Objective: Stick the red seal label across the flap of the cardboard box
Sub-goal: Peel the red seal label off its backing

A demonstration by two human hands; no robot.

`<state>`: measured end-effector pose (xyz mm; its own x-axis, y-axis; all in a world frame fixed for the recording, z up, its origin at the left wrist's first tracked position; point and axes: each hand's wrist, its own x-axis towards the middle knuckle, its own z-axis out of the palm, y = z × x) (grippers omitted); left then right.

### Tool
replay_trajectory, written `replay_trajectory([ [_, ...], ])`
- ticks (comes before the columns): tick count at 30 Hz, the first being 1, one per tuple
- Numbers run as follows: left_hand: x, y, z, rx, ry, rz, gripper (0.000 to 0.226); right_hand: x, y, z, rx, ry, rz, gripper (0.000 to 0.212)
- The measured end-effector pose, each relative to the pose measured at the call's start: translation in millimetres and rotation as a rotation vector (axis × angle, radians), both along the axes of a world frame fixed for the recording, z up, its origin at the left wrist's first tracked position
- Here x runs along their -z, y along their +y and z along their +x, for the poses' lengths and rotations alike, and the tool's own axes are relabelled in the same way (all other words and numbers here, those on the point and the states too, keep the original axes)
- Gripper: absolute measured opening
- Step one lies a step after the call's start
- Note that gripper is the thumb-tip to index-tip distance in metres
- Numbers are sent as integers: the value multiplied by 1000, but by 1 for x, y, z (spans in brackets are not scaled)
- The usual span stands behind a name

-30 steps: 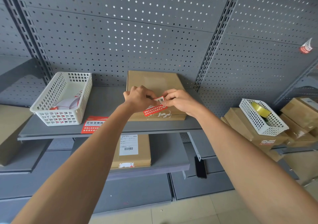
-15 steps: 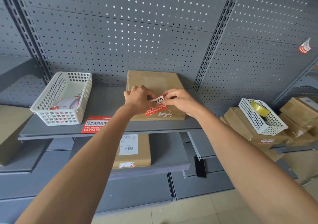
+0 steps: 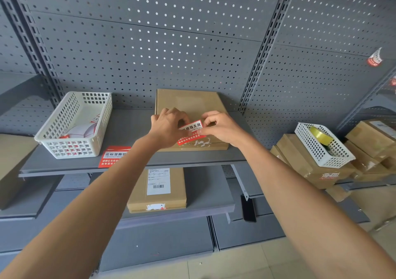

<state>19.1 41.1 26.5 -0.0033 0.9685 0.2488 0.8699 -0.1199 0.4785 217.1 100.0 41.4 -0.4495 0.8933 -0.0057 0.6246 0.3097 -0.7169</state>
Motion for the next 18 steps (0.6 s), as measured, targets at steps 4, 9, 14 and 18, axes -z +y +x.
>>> replay_trajectory([
  [4, 16, -14, -13, 60, -106, 47, 21, -2, -1, 0, -30, 40, -35, 15],
  [9, 23, -17, -8, 7, -242, 144, 16, -2, 0, 1, -37, 62, -48, 17],
  [14, 29, -15, -8, 10, -270, 173, 16, 4, 3, -2, -11, 57, -36, 17],
  [18, 28, -15, -5, -8, -249, 208, 17, 5, -2, -6, 62, 102, -27, 33],
])
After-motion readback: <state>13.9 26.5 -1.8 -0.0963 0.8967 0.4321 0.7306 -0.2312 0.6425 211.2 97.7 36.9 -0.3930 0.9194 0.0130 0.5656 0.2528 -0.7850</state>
